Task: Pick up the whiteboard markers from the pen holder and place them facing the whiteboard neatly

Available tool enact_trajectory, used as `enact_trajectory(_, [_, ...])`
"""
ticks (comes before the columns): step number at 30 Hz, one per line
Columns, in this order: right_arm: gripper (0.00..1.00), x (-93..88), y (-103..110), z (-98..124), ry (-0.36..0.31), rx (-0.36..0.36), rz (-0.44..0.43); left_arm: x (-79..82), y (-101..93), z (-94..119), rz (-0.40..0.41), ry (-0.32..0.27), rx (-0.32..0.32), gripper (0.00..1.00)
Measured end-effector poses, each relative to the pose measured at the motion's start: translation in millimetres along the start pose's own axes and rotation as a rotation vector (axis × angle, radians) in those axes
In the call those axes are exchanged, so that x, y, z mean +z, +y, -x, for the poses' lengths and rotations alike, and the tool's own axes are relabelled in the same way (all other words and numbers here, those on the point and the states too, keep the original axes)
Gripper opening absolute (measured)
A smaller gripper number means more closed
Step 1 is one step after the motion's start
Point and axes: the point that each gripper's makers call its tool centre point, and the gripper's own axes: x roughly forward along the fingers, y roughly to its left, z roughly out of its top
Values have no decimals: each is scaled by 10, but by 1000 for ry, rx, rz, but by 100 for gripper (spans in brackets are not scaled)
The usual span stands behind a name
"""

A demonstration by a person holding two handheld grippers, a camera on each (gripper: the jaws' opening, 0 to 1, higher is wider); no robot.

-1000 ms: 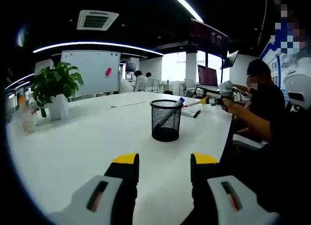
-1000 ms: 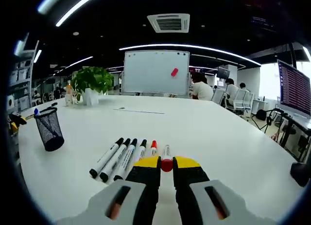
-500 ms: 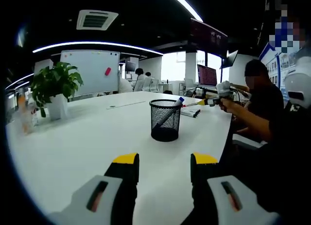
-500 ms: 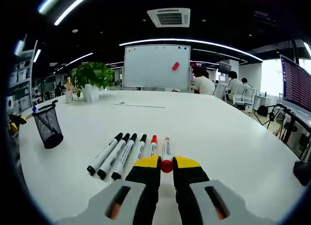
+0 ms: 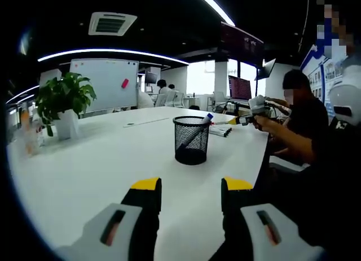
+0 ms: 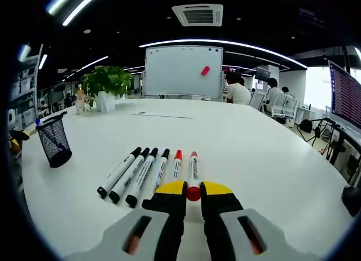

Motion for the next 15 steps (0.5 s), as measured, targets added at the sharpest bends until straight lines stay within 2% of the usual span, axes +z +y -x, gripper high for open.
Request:
enact_trajectory(4, [13, -17, -18, -17, 8, 4, -8, 37, 33, 12, 7, -25, 6, 44])
enact_trajectory(15, [13, -37, -1, -11, 20, 16, 4, 16, 11, -6, 12, -19, 14, 44])
